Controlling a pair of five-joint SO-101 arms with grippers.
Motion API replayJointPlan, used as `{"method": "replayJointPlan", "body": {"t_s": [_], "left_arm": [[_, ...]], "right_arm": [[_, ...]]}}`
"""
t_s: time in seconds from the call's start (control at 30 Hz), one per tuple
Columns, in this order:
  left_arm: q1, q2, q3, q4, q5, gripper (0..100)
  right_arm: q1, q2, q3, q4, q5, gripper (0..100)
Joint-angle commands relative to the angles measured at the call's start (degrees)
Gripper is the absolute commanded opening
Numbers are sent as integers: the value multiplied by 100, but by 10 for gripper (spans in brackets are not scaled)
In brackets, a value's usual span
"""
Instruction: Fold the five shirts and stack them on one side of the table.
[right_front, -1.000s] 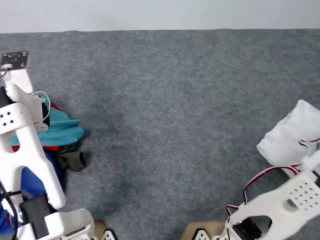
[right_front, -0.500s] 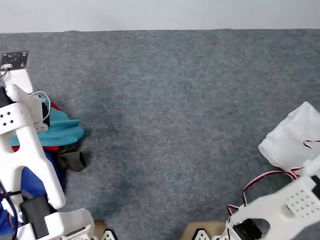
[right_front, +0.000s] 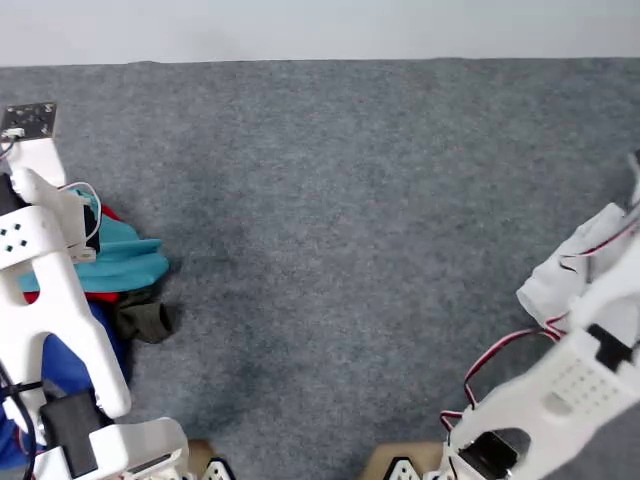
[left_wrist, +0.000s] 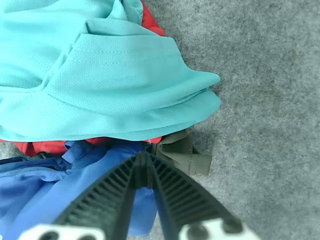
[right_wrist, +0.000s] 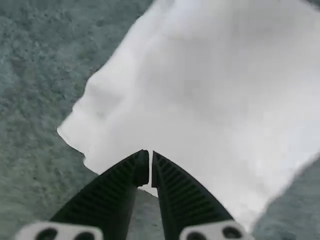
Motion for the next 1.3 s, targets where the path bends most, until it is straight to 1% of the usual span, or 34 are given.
{"method": "replayJointPlan", "body": {"t_s": [0.0,0.13,0.23,0.6,0.83,0.93,1.07,1.1,1.17,1.27], "left_arm": [[35,-273,-48,123,0,5],[35,-273,-48,123,0,5],[35,-273,-48,123,0,5],[35,-273,-48,123,0,5],[44,-273,-48,123,-26,5],[79,-299,-48,141,-35,5],[97,-730,-57,123,-53,5],[97,-818,-84,123,-79,6],[53,-923,-145,114,-360,6],[-308,-914,-180,114,-879,6]], "right_arm": [[-259,426,-308,75,-404,10],[-505,919,-334,13,-519,10],[-558,884,-343,-92,-519,10],[-532,-374,-334,127,-519,10],[-479,-1534,-343,708,-519,10],[-637,-2026,-343,963,-510,10],[-963,-2378,-308,1358,-536,10],[-1024,-2448,-273,1376,-651,10],[-1112,-2598,-202,1376,-826,10],[-1270,-2853,88,1376,-888,10]]}}
